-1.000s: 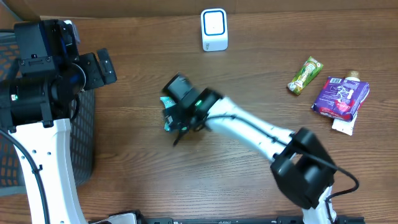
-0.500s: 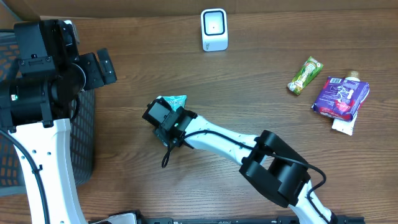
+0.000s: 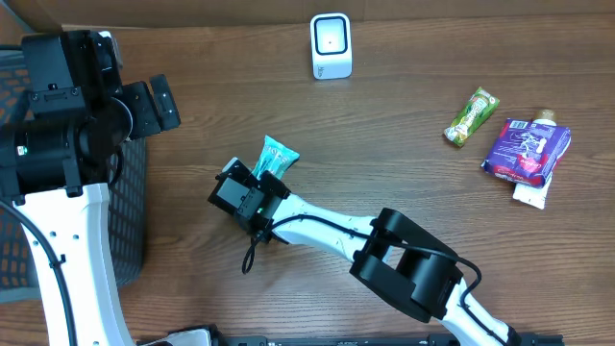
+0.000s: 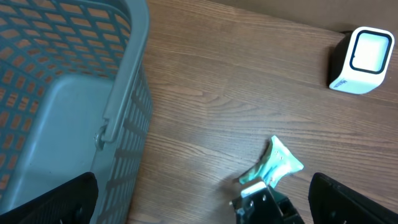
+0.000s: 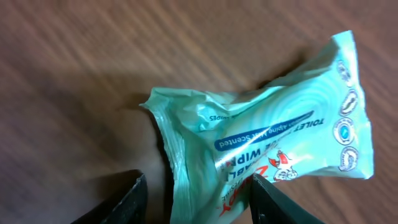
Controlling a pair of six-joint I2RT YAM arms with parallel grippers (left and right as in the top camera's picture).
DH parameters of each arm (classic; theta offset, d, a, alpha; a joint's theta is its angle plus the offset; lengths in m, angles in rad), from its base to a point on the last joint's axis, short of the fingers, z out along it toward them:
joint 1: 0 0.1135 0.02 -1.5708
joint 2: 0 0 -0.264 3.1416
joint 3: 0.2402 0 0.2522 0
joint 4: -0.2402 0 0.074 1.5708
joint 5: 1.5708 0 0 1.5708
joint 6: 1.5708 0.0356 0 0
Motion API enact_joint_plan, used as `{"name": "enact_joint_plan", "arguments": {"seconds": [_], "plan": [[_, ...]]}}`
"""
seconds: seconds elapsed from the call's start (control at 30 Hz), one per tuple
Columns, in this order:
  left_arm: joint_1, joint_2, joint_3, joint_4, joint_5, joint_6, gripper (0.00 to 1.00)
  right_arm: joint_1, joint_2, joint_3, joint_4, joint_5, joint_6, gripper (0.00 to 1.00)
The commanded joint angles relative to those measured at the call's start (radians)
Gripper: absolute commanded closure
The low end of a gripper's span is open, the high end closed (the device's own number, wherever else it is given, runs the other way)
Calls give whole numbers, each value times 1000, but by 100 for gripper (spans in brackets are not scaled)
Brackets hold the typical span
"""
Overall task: Scan the item barcode
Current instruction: 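Lift the wipes packet and rotate it in the right gripper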
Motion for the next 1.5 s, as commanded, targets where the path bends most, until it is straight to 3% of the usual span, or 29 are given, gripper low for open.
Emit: {"name": "enact_joint_plan", "arguments": {"seconds": [0.0,0.07,0.1,0.13,0.3,0.47,0.63,0.93,1.07,1.17,1.3,1.47], "plan": [[3,2,2,2,5,19,0,-33,67,-2,8,31,-25,51],[3,2,2,2,5,19,1,-41,69,-2,2,23,-24,84],[3,2,2,2,5,19,0,-41,69,-2,-1,23,-24,94],[3,2,2,2,5,19,1,-41,69,-2,-1,23,-24,96],[3,2,2,2,5,19,1,-29,68,36,-78,26,7,96],[3,2,2,2,5,19,0,-47,19,166,-286,-68,157,96],[3,2,2,2,5,19,0,-133,-106,271,-449,-407,214,96],[3,2,2,2,5,19,1,-399,-243,273,-579,-1244,269,96],[3,2,2,2,5,19,1,-483,-239,158,-489,-1457,282,96],[3,2,2,2,5,19,1,-521,-238,9,-295,-1640,368,96],[3,2,2,2,5,19,0,-562,-238,-170,-73,-1612,507,96],[3,2,2,2,5,19,0,-634,-238,-290,-30,-1416,557,96]]}}
